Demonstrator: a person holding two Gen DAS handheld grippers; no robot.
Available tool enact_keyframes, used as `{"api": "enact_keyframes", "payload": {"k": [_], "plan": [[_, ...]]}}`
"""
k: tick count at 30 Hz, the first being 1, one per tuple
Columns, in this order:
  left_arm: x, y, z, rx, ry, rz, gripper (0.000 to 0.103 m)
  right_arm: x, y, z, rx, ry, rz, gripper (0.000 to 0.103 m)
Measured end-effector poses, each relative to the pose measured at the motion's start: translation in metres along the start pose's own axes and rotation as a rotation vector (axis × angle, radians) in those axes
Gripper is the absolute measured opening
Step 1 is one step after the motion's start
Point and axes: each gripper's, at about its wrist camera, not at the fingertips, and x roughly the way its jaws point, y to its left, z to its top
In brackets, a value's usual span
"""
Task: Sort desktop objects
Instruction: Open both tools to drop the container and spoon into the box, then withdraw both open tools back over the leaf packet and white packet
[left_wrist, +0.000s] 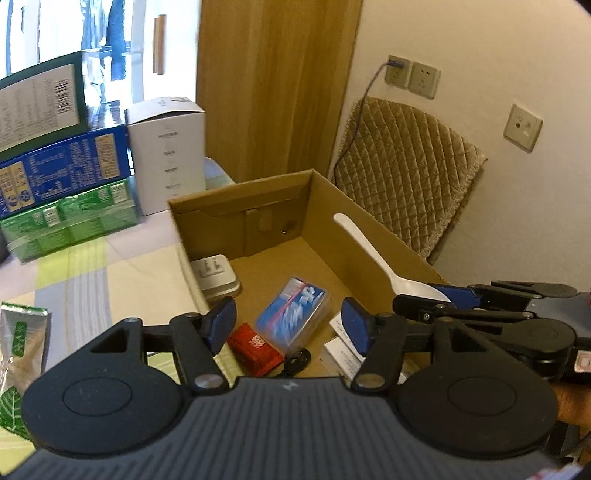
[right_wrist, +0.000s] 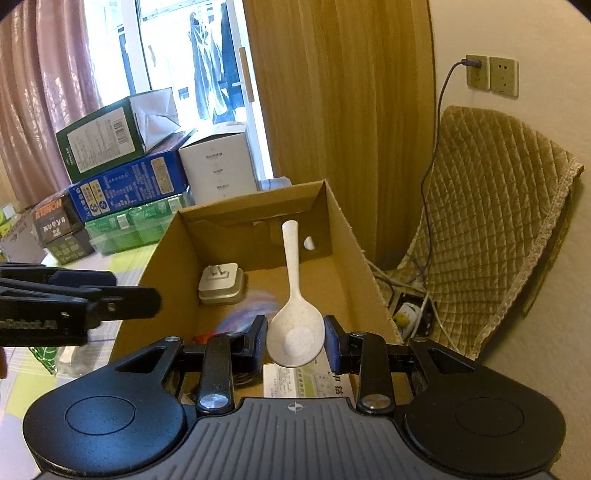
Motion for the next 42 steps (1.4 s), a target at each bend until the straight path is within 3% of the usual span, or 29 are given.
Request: {"api": "enact_keyframes", "payload": {"k": [8,11,21,25,27,36,42], "plan": [[-0.023,0.018,-0.012,-0.036,-0.017,0.037,0.061,0.008,0.015,0.009,0.01,-0.006,0.067,0.031],[-0.03,0.026,-0.018,-0.051,-0.01,0.049,0.062,0.007,0.017,0.01,0.016,-0.011,0.061,0.041],[-0.067,0.039,-0.045,-0.103,-0.011,0.08,0.069,-0.028,0.015,-0.007,0.082,0.011,0.031,0.049],[-0.089,0.037,-0.056,-0.118,-0.022,0.092,0.079,-0.053,0.026,-0.012,0.072,0.007,0.038,0.061],[-0.099,0.035,-0.059,-0.113,-0.029,0.097,0.082,-0.066,0.034,-0.016,0.07,-0.001,0.039,0.072],[-0.149,0.032,-0.077,-0.11,-0.069,0.142,0.095,-0.111,0.082,-0.033,-0.002,-0.018,0.077,0.096],[-0.178,0.045,-0.09,-0.13,-0.084,0.181,0.101,-0.122,0.111,-0.043,-0.046,-0.006,0.094,0.101]]}}
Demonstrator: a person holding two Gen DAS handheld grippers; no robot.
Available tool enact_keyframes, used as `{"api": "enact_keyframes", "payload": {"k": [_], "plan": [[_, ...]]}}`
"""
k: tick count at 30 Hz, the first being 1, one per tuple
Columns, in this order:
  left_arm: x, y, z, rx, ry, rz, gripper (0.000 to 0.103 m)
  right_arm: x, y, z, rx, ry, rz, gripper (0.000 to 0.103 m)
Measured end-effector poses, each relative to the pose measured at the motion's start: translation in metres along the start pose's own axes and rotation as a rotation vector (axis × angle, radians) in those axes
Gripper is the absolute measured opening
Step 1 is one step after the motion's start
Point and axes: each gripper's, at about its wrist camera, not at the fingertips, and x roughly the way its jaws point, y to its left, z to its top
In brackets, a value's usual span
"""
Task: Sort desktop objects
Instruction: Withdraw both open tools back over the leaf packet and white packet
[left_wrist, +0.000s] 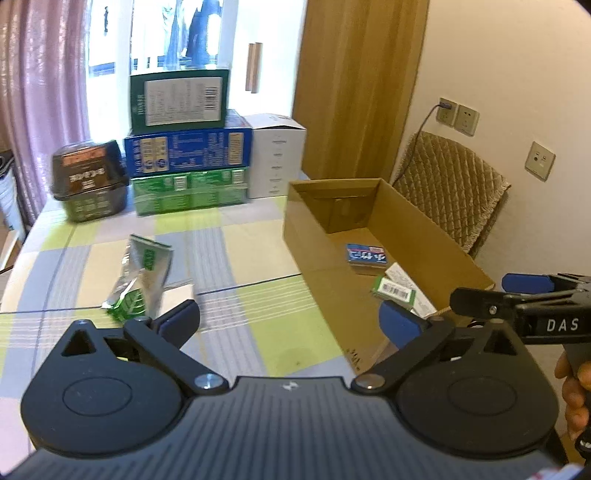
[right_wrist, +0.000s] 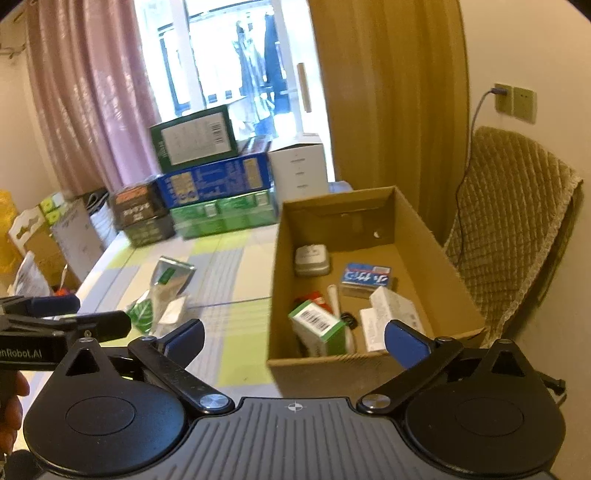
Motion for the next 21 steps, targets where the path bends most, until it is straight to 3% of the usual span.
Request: {"api": "enact_keyframes", "payload": {"k": [21], "plan": [[-0.044,0.06,-0.035,-0.093,0.0,0.101,0.102,0.003,0.058,-0.018,-0.078,0.025,0.092,0.101]]}}
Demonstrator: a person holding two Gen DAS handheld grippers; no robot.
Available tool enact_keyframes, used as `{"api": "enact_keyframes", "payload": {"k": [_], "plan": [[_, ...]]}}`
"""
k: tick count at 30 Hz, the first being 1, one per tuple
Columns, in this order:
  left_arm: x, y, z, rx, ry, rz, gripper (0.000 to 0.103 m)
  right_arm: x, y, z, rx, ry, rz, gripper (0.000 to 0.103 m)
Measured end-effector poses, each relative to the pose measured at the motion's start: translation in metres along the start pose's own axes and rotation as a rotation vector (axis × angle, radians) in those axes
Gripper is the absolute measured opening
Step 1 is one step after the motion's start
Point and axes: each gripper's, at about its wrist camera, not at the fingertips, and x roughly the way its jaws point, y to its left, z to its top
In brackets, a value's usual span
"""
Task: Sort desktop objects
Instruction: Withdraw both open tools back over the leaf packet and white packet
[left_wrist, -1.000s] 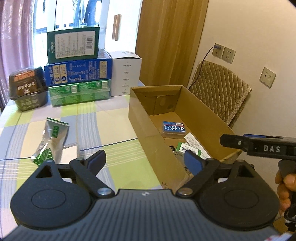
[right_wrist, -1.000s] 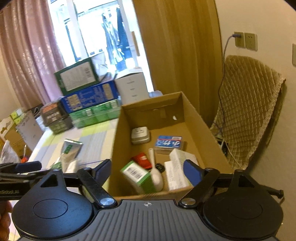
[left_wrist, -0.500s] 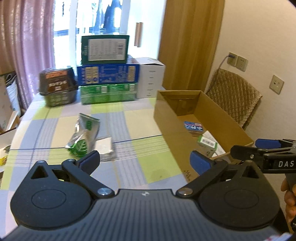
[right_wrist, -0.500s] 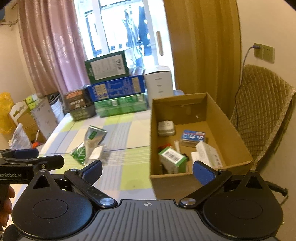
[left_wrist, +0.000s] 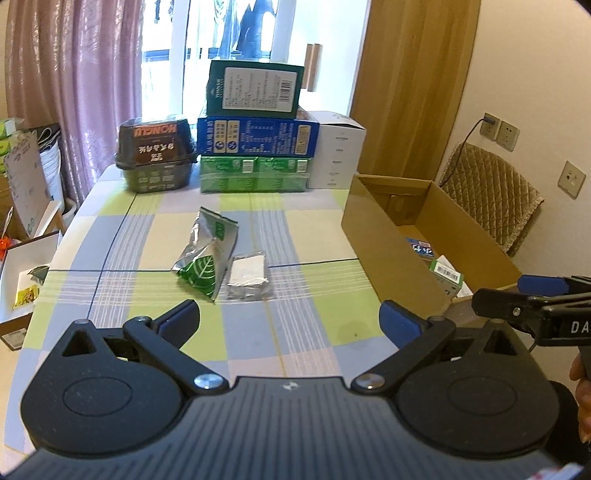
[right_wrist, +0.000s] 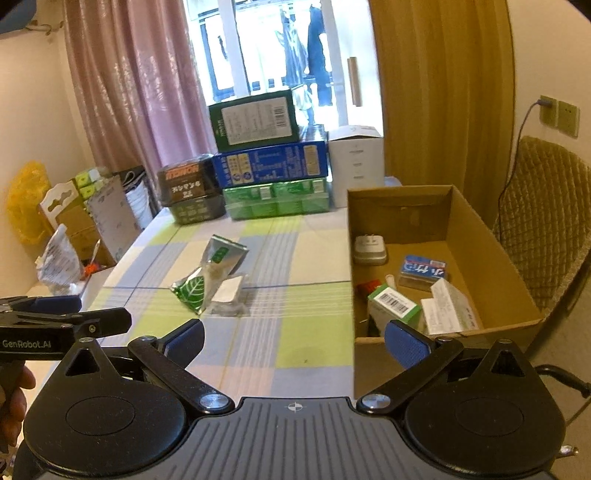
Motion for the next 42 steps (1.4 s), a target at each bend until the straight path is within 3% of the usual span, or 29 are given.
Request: {"api": "enact_keyframes", "payload": {"k": [18,42], "plan": [[0.0,0.046,-0.005,-0.042,0.008,0.058,0.102,0.029,0.031,-0.01,-0.052,0.052,0.056,0.101],[0.019,0.075,-0.011,-0.052,0.05,0.078,0.102,0.076,0.06,-0.016,-0.099,0.141,0.081,0.101]]}}
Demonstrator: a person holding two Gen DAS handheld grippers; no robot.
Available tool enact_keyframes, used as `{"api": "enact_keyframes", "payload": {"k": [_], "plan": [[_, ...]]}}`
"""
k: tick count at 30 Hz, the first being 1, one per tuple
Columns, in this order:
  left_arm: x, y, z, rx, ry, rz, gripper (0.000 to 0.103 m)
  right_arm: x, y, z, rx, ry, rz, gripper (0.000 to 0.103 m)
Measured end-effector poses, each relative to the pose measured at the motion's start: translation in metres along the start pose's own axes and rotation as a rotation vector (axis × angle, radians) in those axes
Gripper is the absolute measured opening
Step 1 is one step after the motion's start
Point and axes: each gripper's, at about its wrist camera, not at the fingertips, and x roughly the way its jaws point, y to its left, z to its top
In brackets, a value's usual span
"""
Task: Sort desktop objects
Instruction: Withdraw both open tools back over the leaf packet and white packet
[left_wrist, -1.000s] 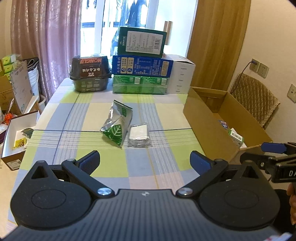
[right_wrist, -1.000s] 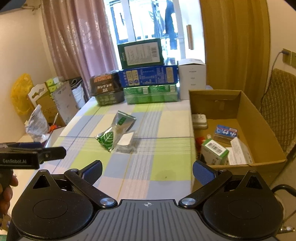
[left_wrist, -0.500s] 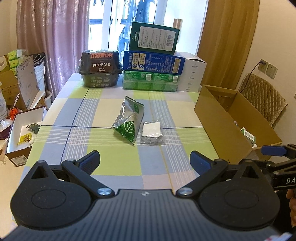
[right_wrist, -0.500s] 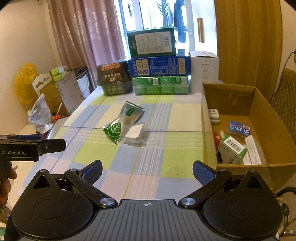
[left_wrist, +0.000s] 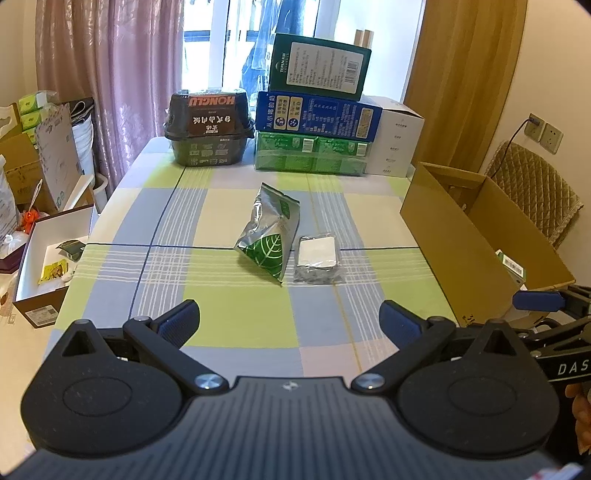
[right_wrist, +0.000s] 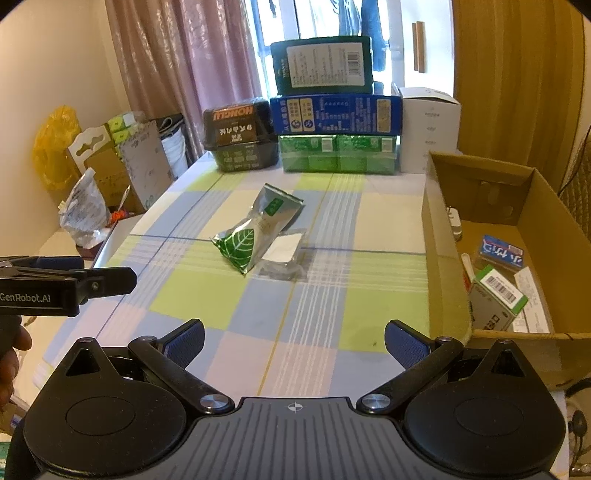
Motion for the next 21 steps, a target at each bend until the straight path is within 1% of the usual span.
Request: {"api": "enact_keyframes", "payload": {"k": [12,17,21], "plan": [[0.019,0.015,0.003,0.019,0.027,0.011,0.102,0.027,0.008,0.003,-0.013,0.033,0.015,0.101],[0.038,0.027,0.009,0.039,0.049,0.027,0.102,0.05,0.011,0.011,-0.019,0.036,0.018,0.101],[0.06,0.039,0.013,0.052,0.062,0.047,0.102,0.074,0.015,0.018,-0.019,0.022,0.018,0.101]]}}
